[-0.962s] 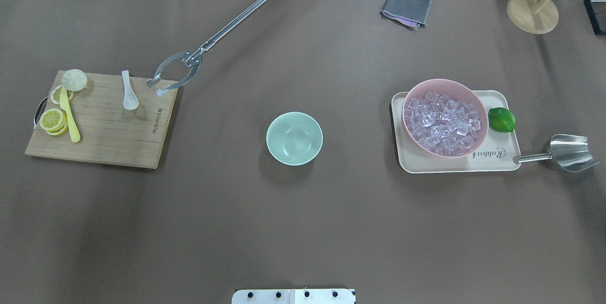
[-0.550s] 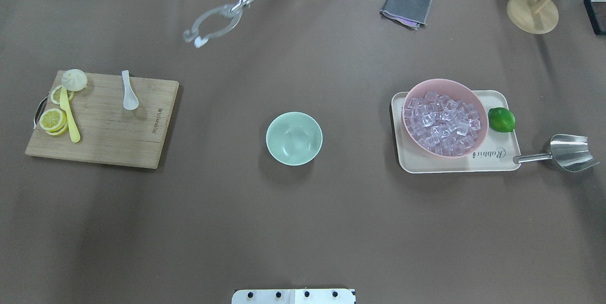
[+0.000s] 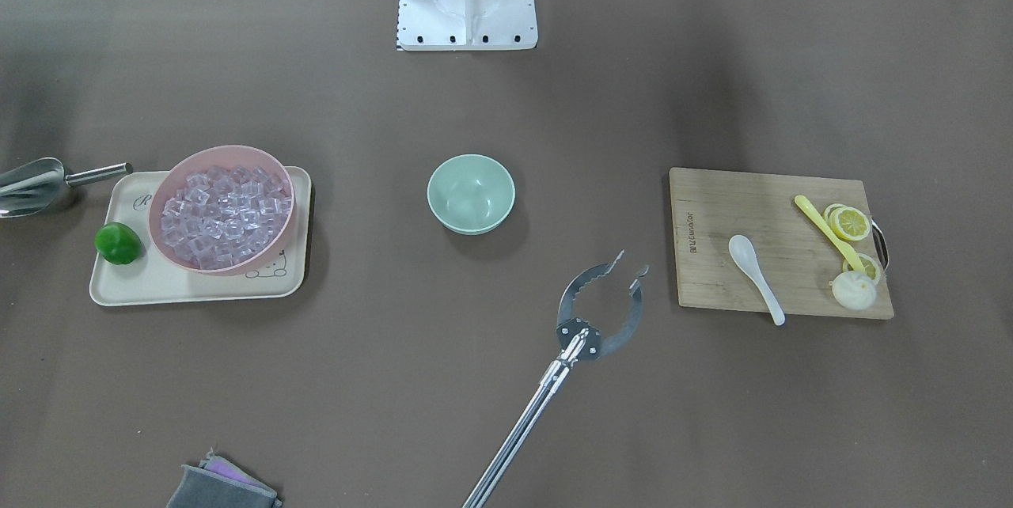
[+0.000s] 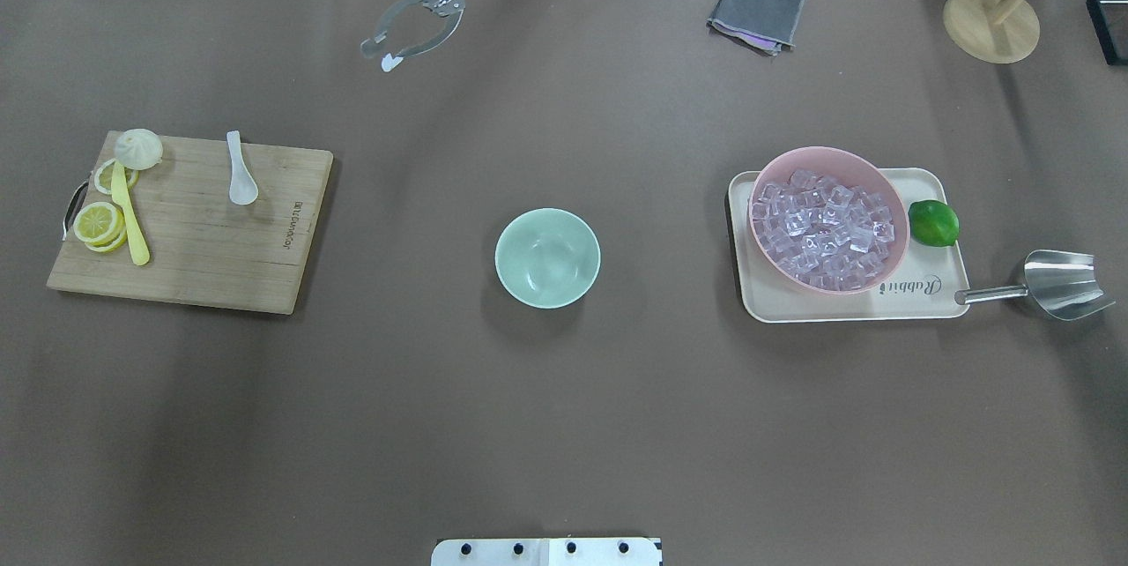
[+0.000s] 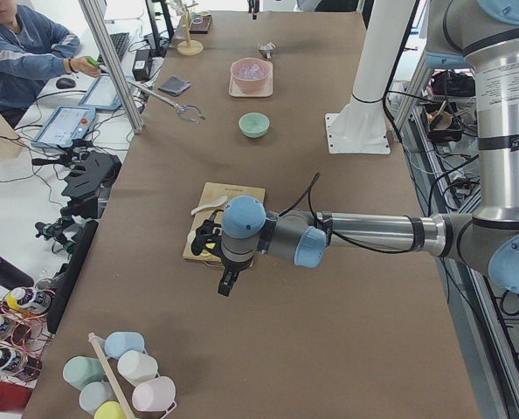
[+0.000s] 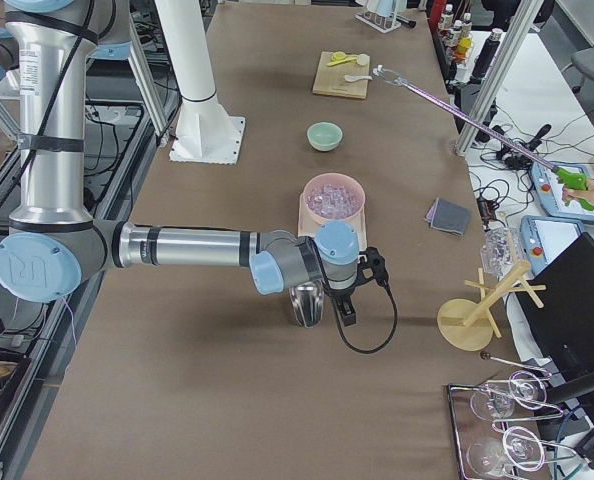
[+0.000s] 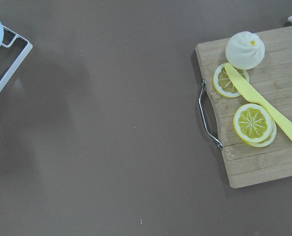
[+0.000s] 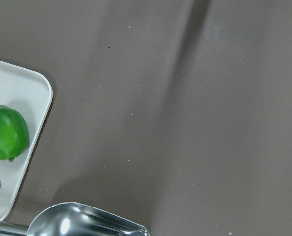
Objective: Put spoon and ice into bowl
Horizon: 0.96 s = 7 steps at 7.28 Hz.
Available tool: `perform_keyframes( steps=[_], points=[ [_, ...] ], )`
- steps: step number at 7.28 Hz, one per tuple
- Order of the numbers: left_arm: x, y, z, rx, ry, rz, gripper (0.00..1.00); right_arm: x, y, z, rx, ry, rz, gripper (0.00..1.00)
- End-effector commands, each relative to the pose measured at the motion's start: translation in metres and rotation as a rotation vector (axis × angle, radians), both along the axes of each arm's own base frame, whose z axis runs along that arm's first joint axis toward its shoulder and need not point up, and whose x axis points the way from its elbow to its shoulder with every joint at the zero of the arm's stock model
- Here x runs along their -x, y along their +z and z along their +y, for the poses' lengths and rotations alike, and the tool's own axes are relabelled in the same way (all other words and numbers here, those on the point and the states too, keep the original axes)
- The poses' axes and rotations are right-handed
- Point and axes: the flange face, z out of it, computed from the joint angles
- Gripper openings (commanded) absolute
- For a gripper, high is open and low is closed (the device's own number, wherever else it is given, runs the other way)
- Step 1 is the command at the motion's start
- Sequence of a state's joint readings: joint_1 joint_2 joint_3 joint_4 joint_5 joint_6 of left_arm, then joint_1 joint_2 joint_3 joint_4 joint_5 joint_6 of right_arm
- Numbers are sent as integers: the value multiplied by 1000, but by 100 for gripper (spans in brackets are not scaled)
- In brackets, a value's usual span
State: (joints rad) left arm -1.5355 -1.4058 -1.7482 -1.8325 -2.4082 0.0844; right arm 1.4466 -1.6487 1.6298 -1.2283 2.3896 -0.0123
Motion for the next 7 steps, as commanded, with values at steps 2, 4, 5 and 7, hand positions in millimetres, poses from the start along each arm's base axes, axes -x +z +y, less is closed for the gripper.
perform_keyframes(
  steps=[2,4,5,7],
  points=[
    [0,5,5,12,0,0,98,0,-1,0,-1,-1,-3,100],
    [0,6,5,13,0,0,98,1,-2,0,-2,-2,-7,100],
    [0,6,6,14,1,-1,98,1,-3,0,-4,-2,-7,100],
    [0,9,6,18,1,-1,98,1,-5,-1,-7,-2,-7,100]
  ],
)
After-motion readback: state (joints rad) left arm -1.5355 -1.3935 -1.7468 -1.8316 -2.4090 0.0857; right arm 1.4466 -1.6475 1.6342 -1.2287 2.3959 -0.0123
